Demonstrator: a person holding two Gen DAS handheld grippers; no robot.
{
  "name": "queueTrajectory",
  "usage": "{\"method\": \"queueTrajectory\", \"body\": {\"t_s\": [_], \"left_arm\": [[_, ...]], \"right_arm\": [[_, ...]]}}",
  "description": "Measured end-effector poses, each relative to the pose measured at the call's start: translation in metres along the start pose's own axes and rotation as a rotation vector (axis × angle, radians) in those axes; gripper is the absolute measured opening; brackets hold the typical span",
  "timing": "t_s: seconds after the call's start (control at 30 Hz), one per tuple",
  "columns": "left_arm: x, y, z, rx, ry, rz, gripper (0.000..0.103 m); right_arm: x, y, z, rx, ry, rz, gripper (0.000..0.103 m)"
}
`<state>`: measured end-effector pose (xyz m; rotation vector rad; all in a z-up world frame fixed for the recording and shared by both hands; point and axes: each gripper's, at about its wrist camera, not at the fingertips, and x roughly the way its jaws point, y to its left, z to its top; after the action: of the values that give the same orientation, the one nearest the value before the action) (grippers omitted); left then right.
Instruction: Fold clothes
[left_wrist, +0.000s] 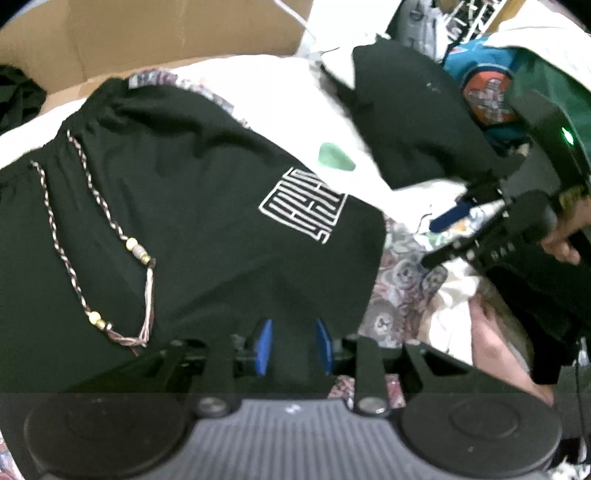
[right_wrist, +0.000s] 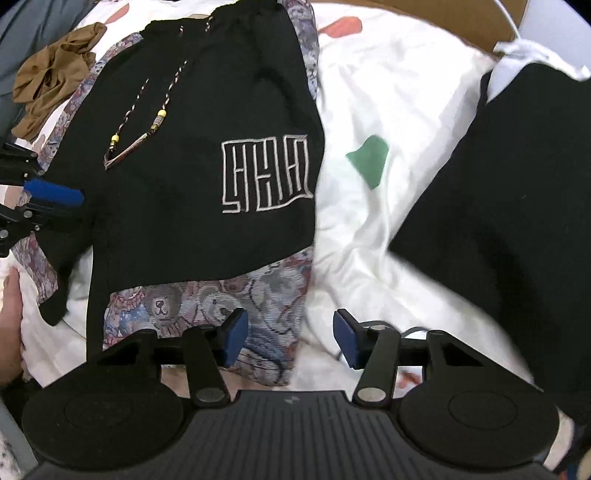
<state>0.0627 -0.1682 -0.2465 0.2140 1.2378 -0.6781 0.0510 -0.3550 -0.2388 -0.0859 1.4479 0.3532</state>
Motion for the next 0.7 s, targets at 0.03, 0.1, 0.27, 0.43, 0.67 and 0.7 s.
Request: {"method": "queueTrajectory", "body": {"t_s": [0.03, 0.1, 0.27, 0.43, 0.67, 0.7], "left_arm": [[0.003, 0.0, 0.001, -0.004, 0.007, 0.001, 0.03], [0.009, -0.002, 0.005, 0.008, 0.034, -0.003, 0.03], [0.016, -0.006, 0.01, 0.022, 0.062, -0.003, 0.03], [0.014, -0.008, 0.011, 0.033, 0.06, 0.004, 0.03], [0.005, -0.002, 0.009, 0.026, 0.046, 0.013, 0.03], [0.003, 0.001, 0.009, 0.021, 0.041, 0.02, 0.03]], "right_arm": [[0.003, 0.001, -0.004, -0.002, 0.011, -0.005, 0.054], [0.012, 0.0, -0.01, 0.019, 0.052, 0.002, 0.033], [0.012, 0.0, -0.015, 0.044, 0.073, 0.054, 0.01], [0.005, 0.006, -0.014, 0.029, 0.064, 0.11, 0.003], [-0.008, 0.034, 0.004, -0.002, 0.013, 0.183, 0.003], [-0.011, 0.044, 0.008, -0.011, 0.002, 0.209, 0.003]]}}
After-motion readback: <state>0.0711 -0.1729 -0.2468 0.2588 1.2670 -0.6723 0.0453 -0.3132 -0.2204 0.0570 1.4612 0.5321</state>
